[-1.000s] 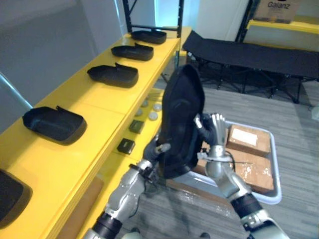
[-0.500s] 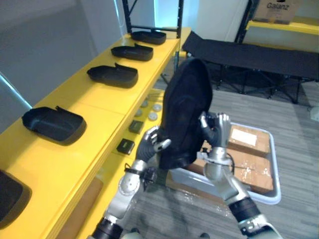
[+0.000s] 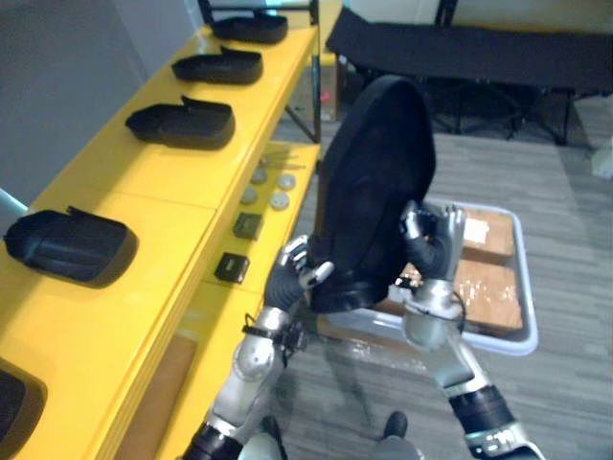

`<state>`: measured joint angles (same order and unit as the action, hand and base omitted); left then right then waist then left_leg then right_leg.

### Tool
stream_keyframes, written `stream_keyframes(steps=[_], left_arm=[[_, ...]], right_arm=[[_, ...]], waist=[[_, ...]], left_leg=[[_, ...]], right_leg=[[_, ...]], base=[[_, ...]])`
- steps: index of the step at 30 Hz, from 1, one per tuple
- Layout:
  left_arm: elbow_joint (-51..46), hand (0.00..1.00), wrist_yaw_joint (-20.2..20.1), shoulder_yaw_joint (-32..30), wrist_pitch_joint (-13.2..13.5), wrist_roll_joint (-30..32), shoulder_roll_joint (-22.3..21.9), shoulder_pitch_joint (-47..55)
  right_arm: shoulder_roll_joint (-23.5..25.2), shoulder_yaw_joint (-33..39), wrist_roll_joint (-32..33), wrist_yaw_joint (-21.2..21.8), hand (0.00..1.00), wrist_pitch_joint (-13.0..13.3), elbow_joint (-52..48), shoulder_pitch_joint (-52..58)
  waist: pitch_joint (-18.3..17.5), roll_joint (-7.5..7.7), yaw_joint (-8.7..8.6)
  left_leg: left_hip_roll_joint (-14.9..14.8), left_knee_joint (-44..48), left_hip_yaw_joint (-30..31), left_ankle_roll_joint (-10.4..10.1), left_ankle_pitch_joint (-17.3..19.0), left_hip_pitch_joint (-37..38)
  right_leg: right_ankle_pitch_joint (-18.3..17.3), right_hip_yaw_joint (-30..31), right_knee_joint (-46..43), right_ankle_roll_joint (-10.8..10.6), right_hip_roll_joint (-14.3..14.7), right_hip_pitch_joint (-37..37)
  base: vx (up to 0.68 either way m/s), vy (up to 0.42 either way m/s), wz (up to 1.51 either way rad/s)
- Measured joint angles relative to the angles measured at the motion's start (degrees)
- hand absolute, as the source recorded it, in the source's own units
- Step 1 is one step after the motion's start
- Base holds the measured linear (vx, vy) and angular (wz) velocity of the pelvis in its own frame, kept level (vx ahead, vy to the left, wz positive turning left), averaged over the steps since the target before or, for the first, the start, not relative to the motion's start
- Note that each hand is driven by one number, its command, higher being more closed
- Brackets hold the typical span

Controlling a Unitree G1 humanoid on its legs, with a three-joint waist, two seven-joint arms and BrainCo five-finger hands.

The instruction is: Walk over and take plastic housings, then place them on the shelf

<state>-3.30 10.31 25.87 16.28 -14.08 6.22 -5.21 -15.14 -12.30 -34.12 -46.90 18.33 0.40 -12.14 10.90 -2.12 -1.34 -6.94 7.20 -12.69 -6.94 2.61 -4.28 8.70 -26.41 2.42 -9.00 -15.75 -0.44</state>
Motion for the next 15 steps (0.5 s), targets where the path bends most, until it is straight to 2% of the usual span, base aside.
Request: stream_keyframes(steps=[6,9,10,15], left_arm=[[-0.1,1.0,1.9,0.3,1.1,3.4,0.1,-1.5],[0.1,1.0,2.5,0.7,1.1,3.9,0.1,-1.5],[0.1,0.0,2.6,1.2,1.1,3.9,0.2,-1.5],[1.2,0.0,2.0,4.0,0.0,3.2,0.3,-1.4]], right_arm=[[-0.3,0.5,2.0,2.0,1.0,0.1,-2.3,-0.4],[-0.3,0.5,3.1,2.9,1.0,0.1,-2.4,-0.4],[-0.3,0.5,3.1,3.3,1.0,0.1,-2.4,-0.4],[-0.3,-0.3,4.1,4.6,1.0,0.5,-3.9,-1.1]], waist=[[2.5,-0.41,-0.13],[2.5,-0.41,-0.16],[2.5,-0.42,-0.16],[2.6,-0.44,-0.26]], left_leg=[[0.5,-0.7,0.6,0.0,0.0,0.3],[0.5,-0.7,0.8,0.1,0.0,0.3],[0.5,-0.7,0.9,0.1,0.0,0.3],[0.6,-0.7,0.9,0.1,0.0,0.5]], right_leg=[[0.1,-0.1,0.0,-0.1,-0.3,0.2],[0.1,-0.1,0.0,-0.1,-0.3,0.2],[0.1,-0.1,0.0,-0.1,-0.3,0.2],[0.1,0.0,0.0,-0.1,-0.3,0.4]], base=[[-0.02,0.011,0.02],[-0.01,0.004,0.01],[0.0,0.0,0.0],[-0.03,0.003,-0.01]])
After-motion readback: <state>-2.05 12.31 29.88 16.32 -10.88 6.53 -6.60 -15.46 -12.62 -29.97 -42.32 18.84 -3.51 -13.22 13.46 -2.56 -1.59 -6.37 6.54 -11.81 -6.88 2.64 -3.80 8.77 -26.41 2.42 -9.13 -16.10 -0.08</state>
